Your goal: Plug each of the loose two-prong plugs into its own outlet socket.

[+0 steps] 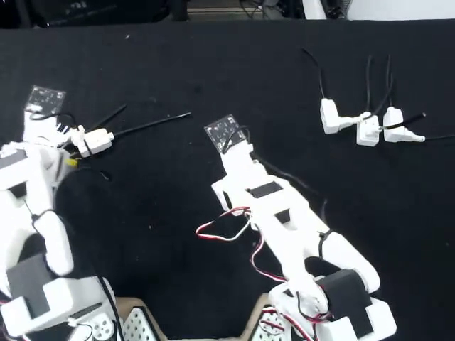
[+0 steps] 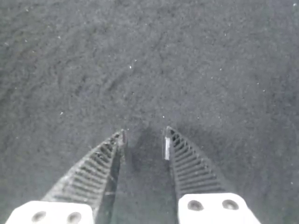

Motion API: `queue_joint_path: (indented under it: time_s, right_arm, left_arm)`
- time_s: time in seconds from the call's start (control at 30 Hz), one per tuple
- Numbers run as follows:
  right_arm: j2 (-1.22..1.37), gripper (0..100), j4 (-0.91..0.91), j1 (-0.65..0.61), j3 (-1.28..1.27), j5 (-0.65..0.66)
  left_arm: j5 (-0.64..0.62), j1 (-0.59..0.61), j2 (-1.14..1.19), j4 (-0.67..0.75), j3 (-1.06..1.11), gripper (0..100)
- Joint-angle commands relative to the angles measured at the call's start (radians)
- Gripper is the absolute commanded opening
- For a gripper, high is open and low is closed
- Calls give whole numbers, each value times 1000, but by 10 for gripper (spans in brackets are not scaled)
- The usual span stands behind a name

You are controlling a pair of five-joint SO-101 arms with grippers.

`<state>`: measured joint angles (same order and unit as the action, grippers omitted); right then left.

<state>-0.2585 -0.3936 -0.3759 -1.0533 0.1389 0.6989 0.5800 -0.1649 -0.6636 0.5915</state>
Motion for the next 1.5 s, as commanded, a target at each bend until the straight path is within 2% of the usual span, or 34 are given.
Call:
queue_joint_path:
  time_s: [0.0,0.07,0.13,0.27,0.33,0.43,0.6,0.67,0.93,1.07,1.17,1.3,1.47]
  right_arm:
    - [-50,124,29,-11,-1,-8]
    - [-50,124,29,-11,-1,-8]
    - [-50,124,29,-11,-1,-8]
    - [-50,124,29,-11,-1,-8]
    - [-50,124,31,-11,-1,-8]
    - [-50,124,31,-11,-1,-8]
    - [-4,125,25,-11,30,-8]
    - [27,125,23,-11,54,-9]
    - [70,125,-32,-11,108,-9]
    - [70,125,-32,-11,108,-9]
    - [70,125,-32,-11,108,-9]
    - [70,125,-32,-11,108,-8]
    - [70,125,-32,-11,108,-6]
  left_arm:
    - [167,19,63,-49,-150,340]
    - [187,5,89,-135,-174,316]
    - [176,5,118,-141,-189,304]
    - [195,58,189,41,-197,304]
    - [264,84,226,140,-199,305]
    - [333,94,287,209,-194,305]
    - [336,81,417,316,-203,305]
    - [336,68,434,318,-203,301]
    - [334,58,368,123,-197,284]
    - [327,31,302,-8,-203,136]
    - [281,8,245,-37,-193,25]
    - [218,-10,189,-115,-160,30]
    - [97,-67,-18,-427,-150,30]
